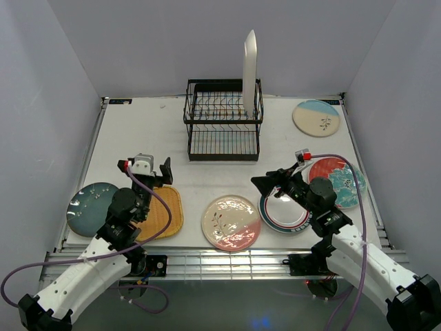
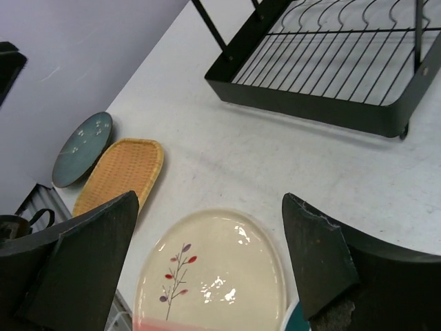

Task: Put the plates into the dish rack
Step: Pick up the plate from the corner of the board.

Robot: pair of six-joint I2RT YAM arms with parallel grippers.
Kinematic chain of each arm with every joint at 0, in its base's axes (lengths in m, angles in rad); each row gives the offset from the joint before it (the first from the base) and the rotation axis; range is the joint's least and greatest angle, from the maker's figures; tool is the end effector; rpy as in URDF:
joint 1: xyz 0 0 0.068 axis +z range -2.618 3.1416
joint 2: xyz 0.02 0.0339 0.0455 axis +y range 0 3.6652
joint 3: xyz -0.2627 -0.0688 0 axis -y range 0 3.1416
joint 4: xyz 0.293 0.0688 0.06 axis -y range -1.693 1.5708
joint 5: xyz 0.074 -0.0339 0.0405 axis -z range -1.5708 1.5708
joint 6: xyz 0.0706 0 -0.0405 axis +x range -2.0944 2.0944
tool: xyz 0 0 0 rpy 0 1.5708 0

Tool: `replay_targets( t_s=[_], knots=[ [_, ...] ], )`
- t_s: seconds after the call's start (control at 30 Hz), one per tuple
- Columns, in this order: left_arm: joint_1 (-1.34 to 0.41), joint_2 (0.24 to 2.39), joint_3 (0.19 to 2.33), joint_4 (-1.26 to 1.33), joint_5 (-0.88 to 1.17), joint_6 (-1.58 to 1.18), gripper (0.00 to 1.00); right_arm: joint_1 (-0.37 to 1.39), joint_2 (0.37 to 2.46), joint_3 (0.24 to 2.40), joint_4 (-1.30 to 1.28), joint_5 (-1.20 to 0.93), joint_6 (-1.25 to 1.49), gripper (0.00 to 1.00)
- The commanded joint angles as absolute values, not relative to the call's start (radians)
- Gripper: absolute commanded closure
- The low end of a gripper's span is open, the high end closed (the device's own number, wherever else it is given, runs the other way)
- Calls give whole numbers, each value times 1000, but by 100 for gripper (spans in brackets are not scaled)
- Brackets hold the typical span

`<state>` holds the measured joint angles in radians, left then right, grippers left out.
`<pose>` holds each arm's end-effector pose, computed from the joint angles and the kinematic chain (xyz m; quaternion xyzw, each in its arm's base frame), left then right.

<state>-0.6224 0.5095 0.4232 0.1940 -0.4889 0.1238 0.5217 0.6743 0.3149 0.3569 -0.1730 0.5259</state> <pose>0.2007 -0.1032 0.2908 0.0685 0.6692 -0.0215 0.7396 0.2139 0.1370 0.2303 -0.0595 0.7055 0.4049 0.5787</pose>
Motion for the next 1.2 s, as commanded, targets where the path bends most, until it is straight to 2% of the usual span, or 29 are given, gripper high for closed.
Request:
replay_targets(
  t_s=[0.0,0.23,0.43,0.7,0.83,0.93,1.17],
  knots=[
    [-614,483,370,172,-468,146,2,600,693,293,469,-130,571,10],
    [-614,515,333,158,-388,147,2,730,886,302,545,-51,457,10],
    [-614,517,334,163,-425,149,2,828,1008,363,604,-35,440,8],
    [-615,511,334,190,-501,164,2,1047,1098,489,529,152,356,8],
    [-614,509,334,213,-557,178,2,1143,1172,549,512,254,250,8],
    [-614,520,333,241,-600,195,2,1184,1235,581,525,252,160,8],
    [-594,551,324,321,-701,233,2,1342,1348,546,735,376,-136,9]
  ],
)
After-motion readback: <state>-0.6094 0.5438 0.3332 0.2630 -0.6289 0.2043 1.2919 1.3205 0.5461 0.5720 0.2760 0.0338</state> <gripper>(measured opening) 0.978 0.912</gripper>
